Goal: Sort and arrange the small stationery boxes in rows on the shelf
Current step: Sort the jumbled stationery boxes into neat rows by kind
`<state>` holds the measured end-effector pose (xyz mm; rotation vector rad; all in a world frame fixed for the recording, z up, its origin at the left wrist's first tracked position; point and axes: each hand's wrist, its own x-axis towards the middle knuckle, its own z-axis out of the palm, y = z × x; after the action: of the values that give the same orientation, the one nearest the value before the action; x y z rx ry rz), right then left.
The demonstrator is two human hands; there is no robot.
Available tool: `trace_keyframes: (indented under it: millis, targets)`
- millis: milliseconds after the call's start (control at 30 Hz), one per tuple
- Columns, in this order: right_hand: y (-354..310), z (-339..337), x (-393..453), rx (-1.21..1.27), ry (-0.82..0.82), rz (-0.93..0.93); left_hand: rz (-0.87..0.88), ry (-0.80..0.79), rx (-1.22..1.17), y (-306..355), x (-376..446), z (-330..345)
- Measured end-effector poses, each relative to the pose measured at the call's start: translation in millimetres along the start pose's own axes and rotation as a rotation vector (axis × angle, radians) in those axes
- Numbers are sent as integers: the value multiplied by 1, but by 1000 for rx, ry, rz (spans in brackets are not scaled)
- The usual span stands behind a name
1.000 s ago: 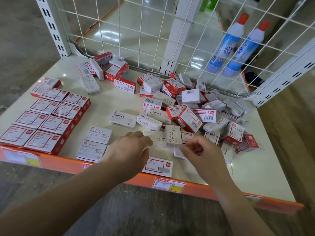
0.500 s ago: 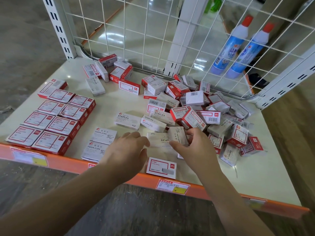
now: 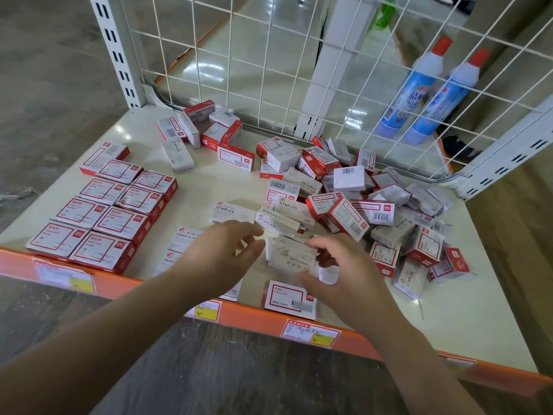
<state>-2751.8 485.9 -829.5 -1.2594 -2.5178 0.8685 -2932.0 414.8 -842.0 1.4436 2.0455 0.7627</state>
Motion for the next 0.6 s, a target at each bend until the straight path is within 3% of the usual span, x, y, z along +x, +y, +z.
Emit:
trace_keyframes:
  millis: [233,467,600]
  targets:
    - [-9,12,2,56,37,-60,-43,-159,-204,-1,-5,0]
    - [-2,3,8,45,-122,-40,-47,-36,-152,-5,-8,-1]
    - [-1,-5,18,57,-126,-48,-39,3,-123,-5,-10,-4]
